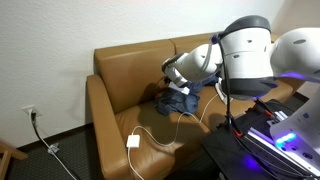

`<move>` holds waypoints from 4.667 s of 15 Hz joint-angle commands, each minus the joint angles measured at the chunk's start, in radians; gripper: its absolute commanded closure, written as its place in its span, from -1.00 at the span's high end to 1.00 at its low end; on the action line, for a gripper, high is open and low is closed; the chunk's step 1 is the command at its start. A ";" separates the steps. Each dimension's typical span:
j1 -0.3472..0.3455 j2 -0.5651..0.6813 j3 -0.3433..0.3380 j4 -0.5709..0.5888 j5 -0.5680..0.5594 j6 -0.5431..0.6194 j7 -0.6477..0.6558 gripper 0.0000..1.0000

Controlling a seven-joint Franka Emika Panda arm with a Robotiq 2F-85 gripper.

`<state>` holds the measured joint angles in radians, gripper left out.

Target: Spread the jeans on the couch

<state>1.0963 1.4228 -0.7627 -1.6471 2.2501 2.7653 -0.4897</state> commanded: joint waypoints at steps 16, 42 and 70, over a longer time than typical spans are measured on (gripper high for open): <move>-0.243 -0.028 0.342 0.188 -1.320 -0.053 0.471 1.00; -0.747 0.046 1.067 0.358 -2.170 0.196 0.517 -0.95; -0.641 0.050 1.157 0.554 -2.039 -0.056 0.049 -0.95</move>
<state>0.4063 1.4725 0.4084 -1.1651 0.1493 2.7791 -0.3524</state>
